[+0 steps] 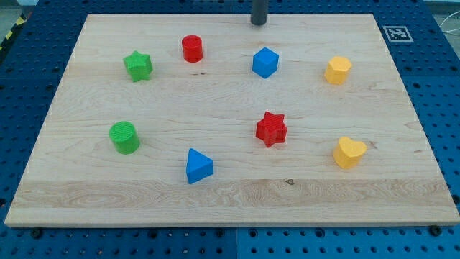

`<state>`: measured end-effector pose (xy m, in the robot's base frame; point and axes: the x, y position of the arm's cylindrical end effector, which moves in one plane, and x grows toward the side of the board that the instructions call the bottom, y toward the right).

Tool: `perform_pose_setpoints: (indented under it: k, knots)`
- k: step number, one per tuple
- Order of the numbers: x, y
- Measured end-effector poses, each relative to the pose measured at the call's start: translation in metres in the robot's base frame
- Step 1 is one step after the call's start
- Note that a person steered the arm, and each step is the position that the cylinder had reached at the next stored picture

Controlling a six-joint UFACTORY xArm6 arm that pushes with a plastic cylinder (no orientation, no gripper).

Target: Move your arm closer to the red circle

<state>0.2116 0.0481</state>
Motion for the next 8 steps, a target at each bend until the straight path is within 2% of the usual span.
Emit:
perform_pose_setpoints:
  k: [3,8]
  knots:
    - [0.0,-0.015]
    - [0.025,-0.051]
